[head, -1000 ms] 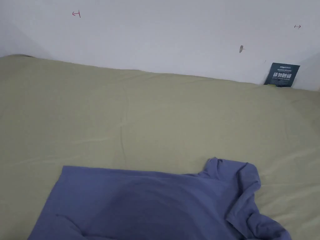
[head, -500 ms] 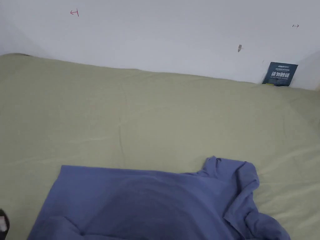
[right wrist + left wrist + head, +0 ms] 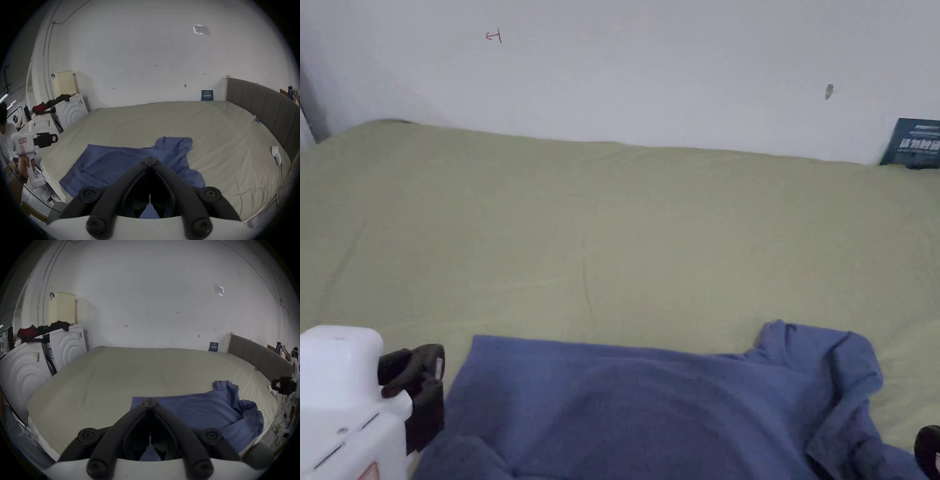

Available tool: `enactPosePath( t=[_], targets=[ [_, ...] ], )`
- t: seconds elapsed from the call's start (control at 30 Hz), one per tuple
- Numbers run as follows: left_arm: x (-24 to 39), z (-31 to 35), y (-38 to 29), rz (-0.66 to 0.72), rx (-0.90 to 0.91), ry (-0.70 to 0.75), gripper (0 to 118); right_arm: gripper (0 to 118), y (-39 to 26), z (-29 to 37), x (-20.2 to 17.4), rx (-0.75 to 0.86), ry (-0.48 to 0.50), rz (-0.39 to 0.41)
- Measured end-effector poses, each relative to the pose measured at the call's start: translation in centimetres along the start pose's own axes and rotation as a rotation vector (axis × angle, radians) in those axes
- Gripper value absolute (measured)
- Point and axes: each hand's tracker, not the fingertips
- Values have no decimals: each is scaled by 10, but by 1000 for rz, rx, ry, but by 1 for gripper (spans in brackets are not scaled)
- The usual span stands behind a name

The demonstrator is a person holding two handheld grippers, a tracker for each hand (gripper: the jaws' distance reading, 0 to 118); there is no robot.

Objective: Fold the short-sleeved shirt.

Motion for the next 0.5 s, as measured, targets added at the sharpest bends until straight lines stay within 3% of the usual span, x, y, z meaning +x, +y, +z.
enactPosePath(
  t=[0.23, 0.33, 0.37, 0.43, 0.47, 0.5],
  targets=[
    [-50, -130, 24, 127, -231, -83, 0, 0, 8, -46, 19, -25, -14, -17],
    [-61, -174, 27, 120, -315, -103, 9, 0, 9, -55, 26, -31, -22, -29],
    [-62, -185, 28, 97, -308, -77, 22, 0, 10, -58, 28, -37, -27, -30],
    [-59, -207, 25, 79, -414, -111, 86, 0, 9, -63, 32, -53, -34, -35],
    [-58, -215, 22, 73, -456, -107, 107, 0, 6, -65, 33, -58, -37, -39],
    [-57, -219, 19, 73, -450, -109, 109, 0, 4, -66, 34, -62, -40, -43]
  ],
)
